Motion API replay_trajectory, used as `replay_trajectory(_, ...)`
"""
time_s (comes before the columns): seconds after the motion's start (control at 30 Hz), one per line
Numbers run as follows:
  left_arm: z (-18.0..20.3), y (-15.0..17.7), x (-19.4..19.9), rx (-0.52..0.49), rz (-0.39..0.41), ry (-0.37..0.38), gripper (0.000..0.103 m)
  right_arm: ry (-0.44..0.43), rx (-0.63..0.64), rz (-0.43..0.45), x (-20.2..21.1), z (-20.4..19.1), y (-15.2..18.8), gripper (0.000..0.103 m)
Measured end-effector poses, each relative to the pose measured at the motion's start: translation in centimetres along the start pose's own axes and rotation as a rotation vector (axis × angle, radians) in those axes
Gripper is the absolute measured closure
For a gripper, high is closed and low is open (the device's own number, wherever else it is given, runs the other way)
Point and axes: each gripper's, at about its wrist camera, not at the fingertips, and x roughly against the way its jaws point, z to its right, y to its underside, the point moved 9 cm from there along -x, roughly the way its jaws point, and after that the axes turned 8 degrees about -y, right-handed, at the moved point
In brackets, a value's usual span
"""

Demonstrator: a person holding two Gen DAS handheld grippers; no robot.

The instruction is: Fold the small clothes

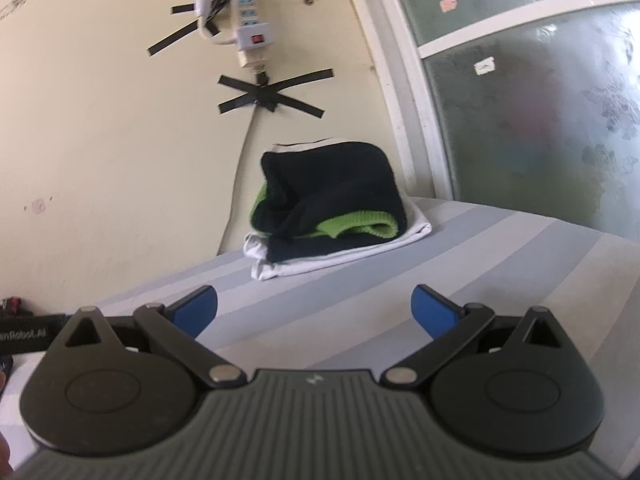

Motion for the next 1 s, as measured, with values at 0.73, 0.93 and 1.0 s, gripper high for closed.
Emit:
replay_trajectory(0.73, 0.6, 0.4, -0.3, -0.053, -0.003, -0.046, 0.000, -0.021, -0.069, -0.020, -1.1, 0.1, 0.2, 0.000)
replay_trajectory(0.93, 0.6, 0.6, -0.3, -0.056, -0.020, -0.053, 0.000, -0.027, -0.077, -0.008, -0.8, 0.1, 0.1, 0.000)
replay_trajectory(1.0, 0.6, 0.6, -0.3, -0.053, -0.027, -0.052, 0.000, -0.027, -0.081, -0.004, -0.8, 0.2, 0.0, 0.000)
